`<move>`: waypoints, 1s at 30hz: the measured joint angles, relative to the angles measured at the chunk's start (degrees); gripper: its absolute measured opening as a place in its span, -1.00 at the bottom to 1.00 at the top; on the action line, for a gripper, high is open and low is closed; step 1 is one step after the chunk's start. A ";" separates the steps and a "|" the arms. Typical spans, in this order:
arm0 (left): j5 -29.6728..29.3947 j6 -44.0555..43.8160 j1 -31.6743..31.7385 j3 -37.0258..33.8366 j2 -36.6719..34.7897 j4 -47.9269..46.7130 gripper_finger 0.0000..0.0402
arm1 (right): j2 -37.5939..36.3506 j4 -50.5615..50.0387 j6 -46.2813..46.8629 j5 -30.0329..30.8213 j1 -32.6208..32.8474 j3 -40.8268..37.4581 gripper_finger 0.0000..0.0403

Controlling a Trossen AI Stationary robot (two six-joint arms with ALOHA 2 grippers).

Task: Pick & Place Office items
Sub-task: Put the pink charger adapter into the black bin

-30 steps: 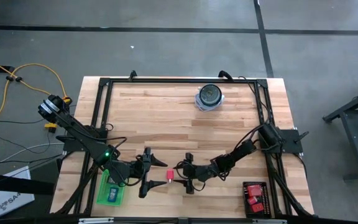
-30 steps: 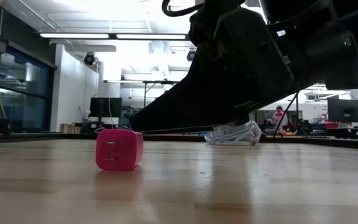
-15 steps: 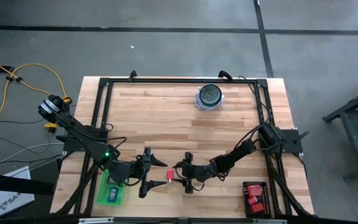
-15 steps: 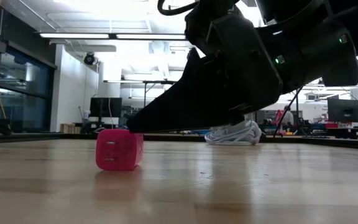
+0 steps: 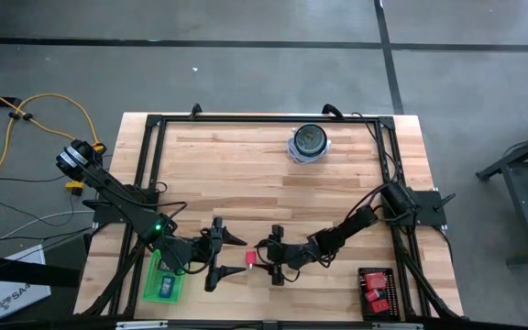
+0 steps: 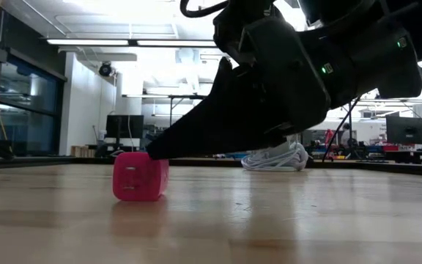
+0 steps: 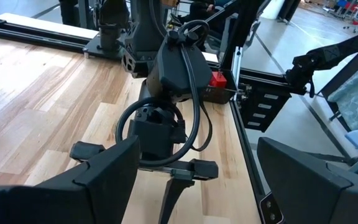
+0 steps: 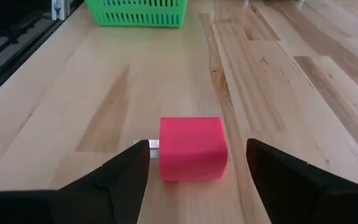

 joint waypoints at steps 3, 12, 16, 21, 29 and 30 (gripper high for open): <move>0.01 0.01 0.00 0.00 -0.01 0.01 0.58 | 0.00 -0.28 0.12 0.00 -0.04 0.00 0.26; 0.01 0.00 0.01 -0.01 0.01 0.01 0.58 | 1.57 -4.08 -0.01 -0.57 -0.33 3.62 0.26; 0.01 0.00 0.01 -0.02 0.01 0.13 0.58 | 4.68 -4.07 1.59 -2.32 -1.05 5.70 0.26; 0.00 0.01 0.00 -0.02 -0.01 0.27 0.58 | 5.77 -4.09 1.67 -3.04 -1.57 7.24 0.26; 0.00 0.01 0.01 -0.02 0.00 0.87 0.58 | 5.77 -4.15 1.25 -2.99 -1.55 7.43 0.26; 0.00 0.00 -0.01 -0.02 -0.01 0.87 0.58 | 5.77 -4.15 1.22 -2.87 -1.55 7.43 0.26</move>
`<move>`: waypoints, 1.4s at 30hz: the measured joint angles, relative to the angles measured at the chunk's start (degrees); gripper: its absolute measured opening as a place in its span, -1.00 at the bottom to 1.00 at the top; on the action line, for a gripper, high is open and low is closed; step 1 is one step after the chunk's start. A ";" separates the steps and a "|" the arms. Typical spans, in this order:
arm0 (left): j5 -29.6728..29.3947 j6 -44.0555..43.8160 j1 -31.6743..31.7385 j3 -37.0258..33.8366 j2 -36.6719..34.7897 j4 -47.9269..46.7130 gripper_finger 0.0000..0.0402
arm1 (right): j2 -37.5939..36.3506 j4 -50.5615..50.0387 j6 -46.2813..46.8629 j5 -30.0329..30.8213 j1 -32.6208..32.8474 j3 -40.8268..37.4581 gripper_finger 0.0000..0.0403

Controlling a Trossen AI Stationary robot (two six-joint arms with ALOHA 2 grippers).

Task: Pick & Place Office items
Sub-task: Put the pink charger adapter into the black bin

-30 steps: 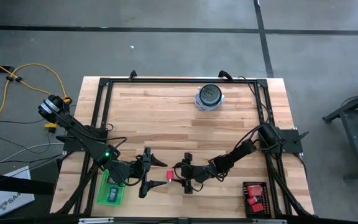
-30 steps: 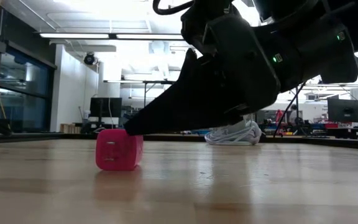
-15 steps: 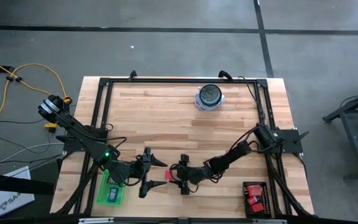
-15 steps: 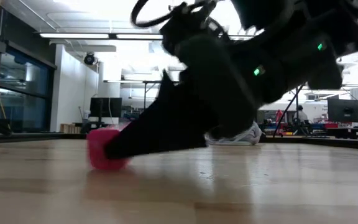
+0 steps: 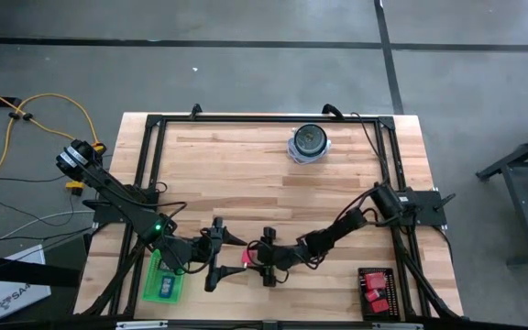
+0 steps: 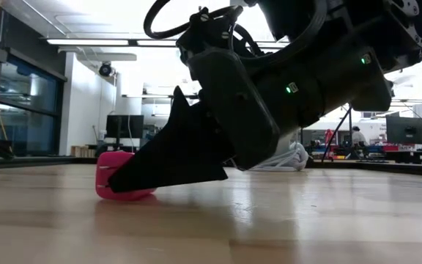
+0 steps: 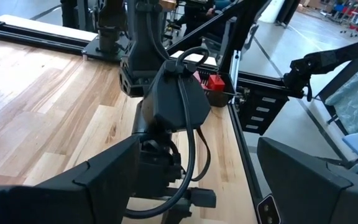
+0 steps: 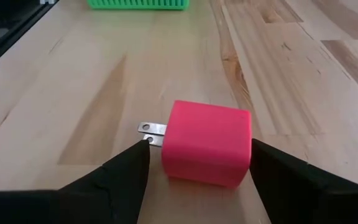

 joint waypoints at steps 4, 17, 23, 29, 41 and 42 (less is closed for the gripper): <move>0.00 0.00 0.00 0.00 0.00 0.00 0.58 | 0.00 -0.02 0.00 0.35 0.00 0.00 0.26; 0.00 0.01 0.01 0.00 0.01 -0.02 0.58 | 0.00 -0.55 0.09 0.34 0.00 0.00 -0.03; 0.00 0.00 0.02 0.00 0.00 -0.02 0.58 | 0.00 -0.49 0.18 0.35 0.00 0.00 -0.16; -0.01 0.01 0.00 0.00 0.02 -0.02 0.58 | -0.01 -0.46 0.20 0.43 0.06 0.00 -0.14; -0.02 0.02 0.00 0.00 0.01 -0.04 0.58 | -1.09 -1.32 -0.14 1.60 0.22 -0.07 -0.19; 0.00 0.00 0.01 0.00 0.01 -0.03 0.58 | -1.67 -1.70 -0.25 1.58 0.22 -0.04 -0.19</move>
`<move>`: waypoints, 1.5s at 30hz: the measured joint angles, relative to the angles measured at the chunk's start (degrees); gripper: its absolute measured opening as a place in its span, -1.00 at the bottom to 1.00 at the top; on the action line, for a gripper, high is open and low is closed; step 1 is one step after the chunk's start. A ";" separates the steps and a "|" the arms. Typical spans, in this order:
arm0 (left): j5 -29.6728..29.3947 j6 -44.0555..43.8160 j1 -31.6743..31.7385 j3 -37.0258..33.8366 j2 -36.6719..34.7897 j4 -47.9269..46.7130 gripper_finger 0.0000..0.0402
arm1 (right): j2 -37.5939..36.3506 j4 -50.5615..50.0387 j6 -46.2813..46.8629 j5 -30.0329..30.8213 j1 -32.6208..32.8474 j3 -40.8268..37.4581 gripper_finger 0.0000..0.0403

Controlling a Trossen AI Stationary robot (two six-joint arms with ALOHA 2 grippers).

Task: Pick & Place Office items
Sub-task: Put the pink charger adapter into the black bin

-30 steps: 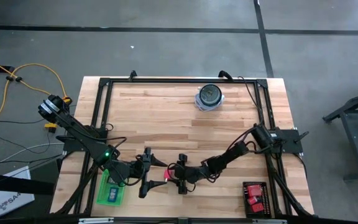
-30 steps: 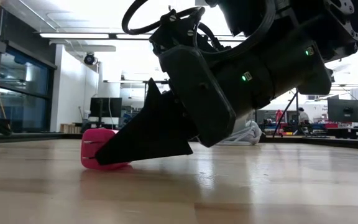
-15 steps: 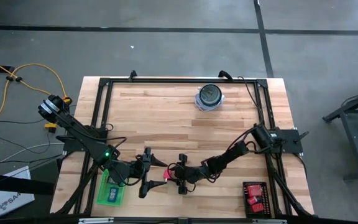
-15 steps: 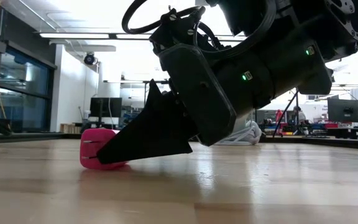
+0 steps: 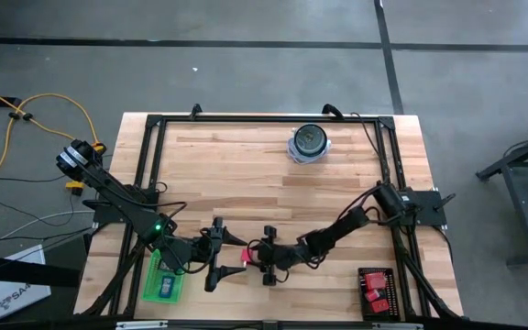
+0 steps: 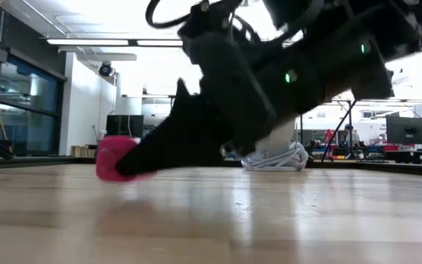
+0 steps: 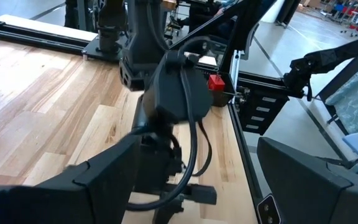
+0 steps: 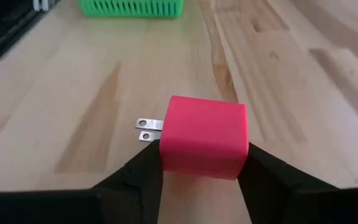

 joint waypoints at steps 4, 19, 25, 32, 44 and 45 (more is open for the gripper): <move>0.01 0.00 0.00 0.00 0.00 0.02 0.58 | -3.35 -5.55 -0.75 0.03 -0.04 0.00 -0.22; 0.01 0.00 0.01 0.00 -0.01 0.57 0.58 | -20.92 -41.65 7.53 -0.20 3.94 -0.04 -0.22; -0.02 0.00 0.00 0.00 -0.02 1.10 0.58 | -27.58 -51.24 12.76 -0.42 7.38 0.02 -0.22; 0.01 0.00 0.00 0.00 0.01 1.92 0.58 | -32.85 -63.56 22.77 -0.44 12.46 0.04 -0.22; -0.01 0.00 0.01 0.00 -0.02 2.18 0.58 | -37.56 -79.02 42.86 -7.01 22.19 0.02 -0.22; 0.00 0.00 0.01 0.00 -0.01 2.19 0.58 | -37.70 -80.10 44.62 -8.00 22.95 0.00 -0.22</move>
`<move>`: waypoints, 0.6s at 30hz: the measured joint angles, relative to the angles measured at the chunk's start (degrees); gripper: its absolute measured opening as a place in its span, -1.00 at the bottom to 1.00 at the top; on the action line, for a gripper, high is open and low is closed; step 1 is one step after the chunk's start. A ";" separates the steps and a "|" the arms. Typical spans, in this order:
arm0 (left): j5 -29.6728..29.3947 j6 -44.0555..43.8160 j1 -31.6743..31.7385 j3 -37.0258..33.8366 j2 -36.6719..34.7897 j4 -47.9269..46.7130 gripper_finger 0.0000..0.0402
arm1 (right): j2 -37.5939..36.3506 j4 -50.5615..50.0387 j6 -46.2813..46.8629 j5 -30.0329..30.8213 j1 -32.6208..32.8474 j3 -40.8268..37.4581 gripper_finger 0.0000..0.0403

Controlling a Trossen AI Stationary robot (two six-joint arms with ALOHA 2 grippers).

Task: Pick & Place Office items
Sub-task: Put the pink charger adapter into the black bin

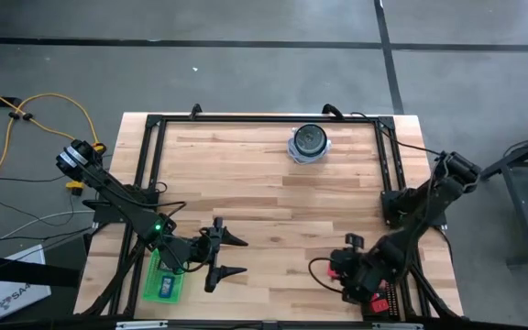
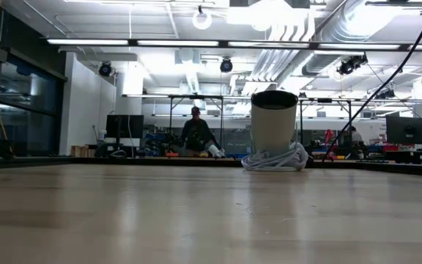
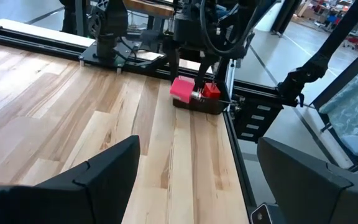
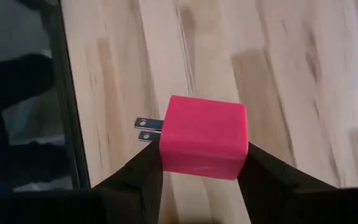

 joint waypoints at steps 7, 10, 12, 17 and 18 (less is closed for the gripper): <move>0.00 0.01 0.00 0.00 0.00 -0.02 0.58 | -1.83 -5.84 12.05 -4.91 4.55 0.00 -0.22; -0.01 0.01 -0.01 0.00 0.00 -0.02 0.58 | -1.91 -8.20 17.72 -7.88 6.29 0.00 -0.22; -0.02 0.01 -0.02 0.00 0.00 -0.02 0.58 | -1.88 -9.27 22.40 -9.70 7.66 0.00 -0.22; 0.00 0.01 -0.01 0.00 0.01 -0.02 0.58 | -1.86 -9.43 34.46 -12.39 10.05 0.00 -0.22; 0.00 0.01 -0.01 0.00 0.01 -0.02 0.58 | -1.86 -9.43 36.96 -12.73 10.47 0.00 -0.21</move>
